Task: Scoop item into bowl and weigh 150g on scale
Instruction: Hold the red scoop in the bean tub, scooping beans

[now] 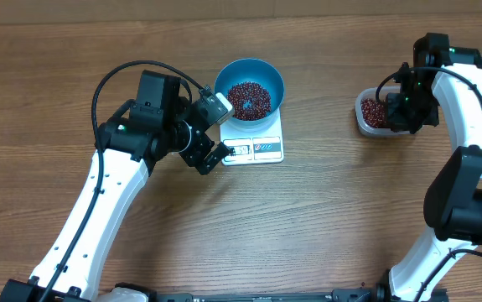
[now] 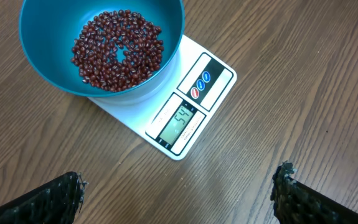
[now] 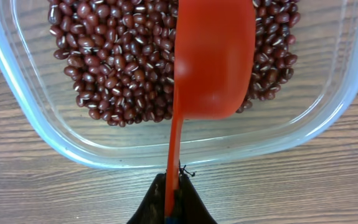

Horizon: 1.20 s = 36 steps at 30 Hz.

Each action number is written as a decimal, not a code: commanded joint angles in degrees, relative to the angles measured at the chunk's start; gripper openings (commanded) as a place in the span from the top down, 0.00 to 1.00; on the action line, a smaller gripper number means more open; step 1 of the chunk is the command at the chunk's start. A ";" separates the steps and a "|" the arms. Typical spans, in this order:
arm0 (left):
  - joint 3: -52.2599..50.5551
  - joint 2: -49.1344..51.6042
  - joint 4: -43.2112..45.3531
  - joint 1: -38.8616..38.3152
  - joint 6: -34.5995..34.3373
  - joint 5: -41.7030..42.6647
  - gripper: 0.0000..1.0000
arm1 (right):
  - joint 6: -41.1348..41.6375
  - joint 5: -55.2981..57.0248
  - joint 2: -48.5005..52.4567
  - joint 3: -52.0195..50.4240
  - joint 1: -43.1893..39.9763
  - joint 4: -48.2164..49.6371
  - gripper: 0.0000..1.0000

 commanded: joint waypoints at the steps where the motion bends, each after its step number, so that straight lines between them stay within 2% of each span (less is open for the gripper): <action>1: -0.26 0.24 0.15 0.11 -0.81 0.37 0.00 | -1.01 -1.73 0.50 -0.44 -0.11 -0.31 0.96; 36: -0.26 0.24 0.13 0.11 -0.81 0.37 0.01 | -2.64 -7.54 0.50 -0.44 -0.17 -0.22 0.96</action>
